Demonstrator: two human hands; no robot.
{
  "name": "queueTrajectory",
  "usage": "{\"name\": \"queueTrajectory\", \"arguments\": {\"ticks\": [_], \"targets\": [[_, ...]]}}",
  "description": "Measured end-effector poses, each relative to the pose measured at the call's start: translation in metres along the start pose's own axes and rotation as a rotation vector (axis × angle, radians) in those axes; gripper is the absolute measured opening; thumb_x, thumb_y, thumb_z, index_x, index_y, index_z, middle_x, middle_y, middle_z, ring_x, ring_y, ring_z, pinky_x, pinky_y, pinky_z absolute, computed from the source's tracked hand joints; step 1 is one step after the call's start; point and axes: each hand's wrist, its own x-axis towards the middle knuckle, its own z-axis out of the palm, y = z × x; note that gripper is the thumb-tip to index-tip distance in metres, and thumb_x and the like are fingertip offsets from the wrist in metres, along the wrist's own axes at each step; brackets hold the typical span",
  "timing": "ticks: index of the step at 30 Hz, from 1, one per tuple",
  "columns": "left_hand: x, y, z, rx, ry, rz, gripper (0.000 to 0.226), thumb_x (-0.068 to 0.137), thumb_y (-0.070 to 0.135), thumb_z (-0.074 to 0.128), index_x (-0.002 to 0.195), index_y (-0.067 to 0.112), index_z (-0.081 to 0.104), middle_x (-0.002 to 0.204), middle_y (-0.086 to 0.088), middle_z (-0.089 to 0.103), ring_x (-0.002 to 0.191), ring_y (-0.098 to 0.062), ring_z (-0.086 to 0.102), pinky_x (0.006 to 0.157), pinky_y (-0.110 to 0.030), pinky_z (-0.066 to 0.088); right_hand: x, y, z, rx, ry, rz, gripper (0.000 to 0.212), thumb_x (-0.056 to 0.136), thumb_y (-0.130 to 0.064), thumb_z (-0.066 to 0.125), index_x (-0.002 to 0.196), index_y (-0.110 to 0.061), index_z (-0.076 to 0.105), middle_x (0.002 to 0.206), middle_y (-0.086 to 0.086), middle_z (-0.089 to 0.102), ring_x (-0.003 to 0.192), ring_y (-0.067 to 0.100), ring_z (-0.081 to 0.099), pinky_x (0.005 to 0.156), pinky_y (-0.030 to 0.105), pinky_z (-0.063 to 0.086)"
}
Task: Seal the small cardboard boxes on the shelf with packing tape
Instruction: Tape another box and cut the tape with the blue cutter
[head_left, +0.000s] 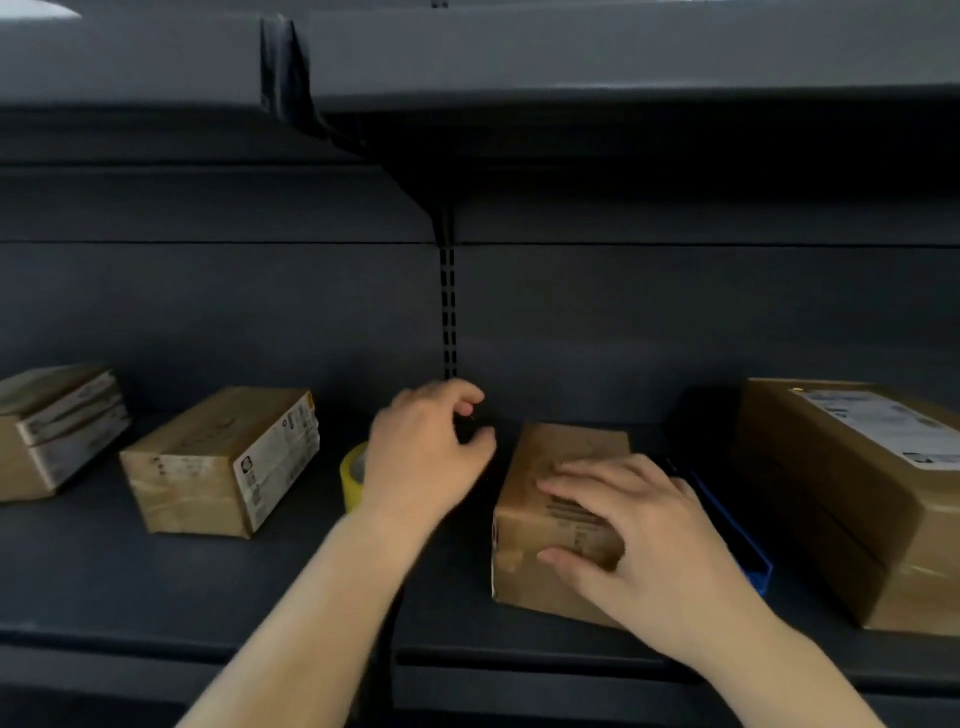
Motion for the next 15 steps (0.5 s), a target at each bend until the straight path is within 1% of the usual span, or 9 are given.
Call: {"name": "queueTrajectory", "arguments": {"ticks": [1,2,3,5,7,8,10,12,15], "targets": [[0.009,-0.008,-0.005,0.091,-0.019,-0.019,0.04,0.077,0.043,0.064,0.113,0.028,0.06,0.111,0.005,0.064,0.107,-0.022,0.054,0.087,-0.035,0.043,0.0,0.001,-0.002,0.048,-0.035,0.02,0.054,0.071,-0.064,0.051,0.122,-0.046,0.054,0.12,-0.037,0.042,0.117,-0.002,0.034,0.095,0.036,0.034],[0.019,-0.017,-0.008,0.221,-0.099,-0.078,0.05,0.075,0.053,0.061,0.118,0.029,0.056,0.12,0.003,0.06,0.113,-0.025,0.051,0.092,-0.037,0.041,-0.001,0.003,-0.003,0.091,-0.057,0.033,0.055,0.07,-0.064,0.049,0.123,-0.048,0.052,0.118,-0.041,0.036,0.117,-0.006,0.03,0.098,0.036,0.032],[0.027,-0.026,-0.009,0.357,-0.24,-0.168,0.065,0.073,0.064,0.057,0.127,0.029,0.049,0.132,-0.001,0.053,0.122,-0.029,0.044,0.098,-0.041,0.036,-0.003,0.003,-0.004,0.123,-0.066,0.04,0.055,0.07,-0.063,0.049,0.123,-0.049,0.051,0.116,-0.044,0.033,0.117,-0.009,0.028,0.099,0.036,0.032],[0.037,-0.037,-0.005,0.511,-0.533,-0.309,0.091,0.068,0.078,0.049,0.141,0.026,0.031,0.15,-0.004,0.031,0.135,-0.033,0.027,0.108,-0.052,0.021,-0.005,0.003,-0.004,0.158,-0.066,0.049,0.054,0.07,-0.061,0.051,0.123,-0.049,0.05,0.114,-0.046,0.031,0.116,-0.01,0.026,0.1,0.036,0.031],[0.041,-0.042,0.007,0.585,-0.733,-0.36,0.104,0.064,0.082,0.048,0.146,0.024,0.022,0.156,-0.003,0.02,0.14,-0.034,0.016,0.11,-0.061,0.009,-0.005,0.002,-0.004,0.17,-0.064,0.05,0.052,0.071,-0.06,0.053,0.122,-0.051,0.05,0.114,-0.046,0.031,0.115,-0.011,0.026,0.099,0.036,0.031],[0.042,-0.043,0.013,0.599,-0.8,-0.368,0.105,0.064,0.08,0.051,0.147,0.022,0.021,0.155,-0.004,0.02,0.14,-0.035,0.017,0.11,-0.063,0.01,-0.005,0.002,-0.004,0.174,-0.062,0.051,0.051,0.071,-0.06,0.053,0.121,-0.051,0.05,0.114,-0.046,0.032,0.115,-0.01,0.026,0.098,0.035,0.031],[0.045,-0.042,0.021,0.555,-0.876,-0.369,0.096,0.068,0.067,0.061,0.144,0.02,0.027,0.15,-0.007,0.03,0.135,-0.035,0.028,0.108,-0.058,0.025,-0.005,0.003,-0.004,0.173,-0.057,0.052,0.051,0.072,-0.059,0.054,0.121,-0.05,0.05,0.114,-0.045,0.033,0.115,-0.009,0.027,0.097,0.036,0.031],[0.048,-0.041,0.024,0.499,-0.9,-0.328,0.073,0.07,0.051,0.066,0.133,0.023,0.041,0.139,-0.008,0.042,0.122,-0.032,0.041,0.098,-0.047,0.043,-0.005,0.003,-0.003,0.172,-0.051,0.063,0.05,0.072,-0.057,0.056,0.122,-0.049,0.051,0.115,-0.042,0.036,0.115,-0.007,0.028,0.095,0.035,0.031],[0.048,-0.043,0.02,0.418,-0.89,-0.252,0.047,0.072,0.041,0.068,0.113,0.024,0.057,0.12,-0.002,0.053,0.102,-0.023,0.052,0.079,-0.034,0.051,-0.005,-0.002,-0.002,0.083,-0.066,0.1,0.05,0.075,-0.058,0.052,0.124,-0.047,0.051,0.119,-0.034,0.041,0.116,0.0,0.031,0.089,0.035,0.03]]}}
